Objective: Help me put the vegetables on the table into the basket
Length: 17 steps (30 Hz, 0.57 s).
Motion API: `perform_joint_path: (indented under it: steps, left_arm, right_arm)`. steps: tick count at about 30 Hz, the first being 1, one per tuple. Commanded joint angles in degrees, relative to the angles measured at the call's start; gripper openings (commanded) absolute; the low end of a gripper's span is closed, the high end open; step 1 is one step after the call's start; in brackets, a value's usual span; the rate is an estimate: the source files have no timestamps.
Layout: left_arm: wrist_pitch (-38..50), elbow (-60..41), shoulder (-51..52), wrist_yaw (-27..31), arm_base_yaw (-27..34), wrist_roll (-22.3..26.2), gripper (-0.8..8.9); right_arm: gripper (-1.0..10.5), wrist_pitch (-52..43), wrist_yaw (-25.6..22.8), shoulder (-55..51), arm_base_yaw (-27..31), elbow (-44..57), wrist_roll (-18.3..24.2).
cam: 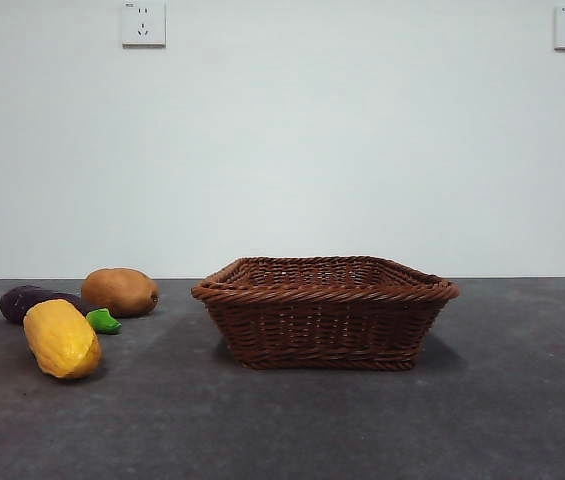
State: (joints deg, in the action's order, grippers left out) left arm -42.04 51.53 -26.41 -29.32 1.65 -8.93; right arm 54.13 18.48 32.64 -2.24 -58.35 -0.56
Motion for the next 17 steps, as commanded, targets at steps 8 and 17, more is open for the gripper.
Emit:
perform_joint_path:
  steps: [8,17]
  left_arm:
    - [-3.6,2.4,-2.5,-4.2,-0.5,2.1,0.68]
    - [-4.6,5.0,-5.6,-4.2,-0.6,1.9,6.49]
  right_arm:
    - [1.1,2.0,0.2,1.3,-0.1,-2.2,1.1]
    - [6.3,5.0,3.3,2.2,-0.1,-2.2,0.8]
